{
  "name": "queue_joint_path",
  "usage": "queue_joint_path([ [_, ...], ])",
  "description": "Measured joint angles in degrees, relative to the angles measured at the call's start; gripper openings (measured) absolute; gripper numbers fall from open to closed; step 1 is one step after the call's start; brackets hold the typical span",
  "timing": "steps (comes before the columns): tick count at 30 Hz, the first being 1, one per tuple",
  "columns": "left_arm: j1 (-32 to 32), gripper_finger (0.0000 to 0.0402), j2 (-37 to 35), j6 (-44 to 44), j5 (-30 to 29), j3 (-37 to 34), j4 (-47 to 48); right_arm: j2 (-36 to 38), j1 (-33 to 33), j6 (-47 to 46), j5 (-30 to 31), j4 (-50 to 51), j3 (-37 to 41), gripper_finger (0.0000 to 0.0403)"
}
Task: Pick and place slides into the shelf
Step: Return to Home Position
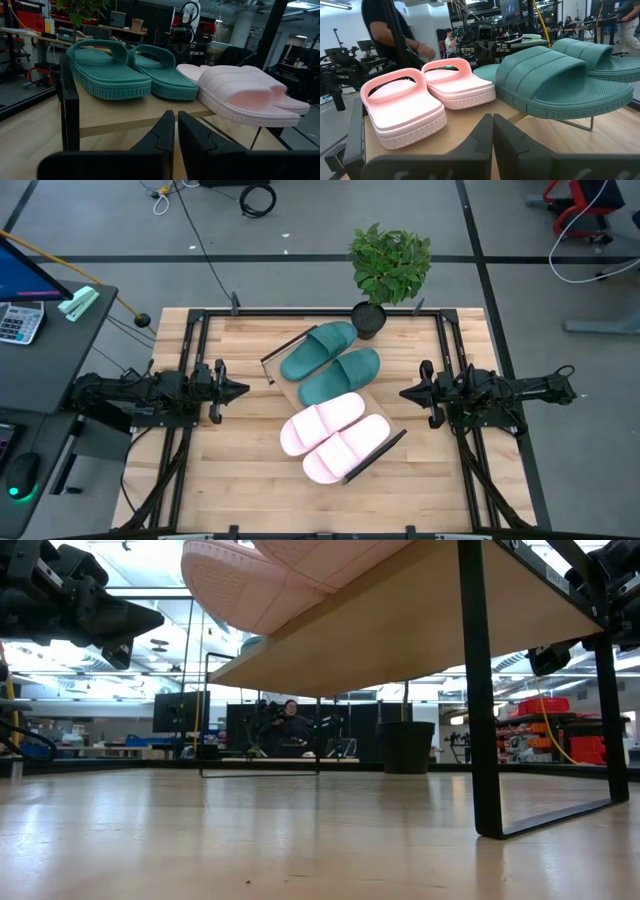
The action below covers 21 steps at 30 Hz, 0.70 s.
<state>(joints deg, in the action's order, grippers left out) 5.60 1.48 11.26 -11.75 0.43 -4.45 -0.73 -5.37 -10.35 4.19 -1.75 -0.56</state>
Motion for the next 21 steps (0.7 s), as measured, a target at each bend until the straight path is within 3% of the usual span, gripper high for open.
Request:
queue_joint_path([
  [21,0.0,0.0033,0.0,0.0,0.0,0.0,0.0,0.0,0.0,0.0,0.0,0.0,0.0,0.0018],
])
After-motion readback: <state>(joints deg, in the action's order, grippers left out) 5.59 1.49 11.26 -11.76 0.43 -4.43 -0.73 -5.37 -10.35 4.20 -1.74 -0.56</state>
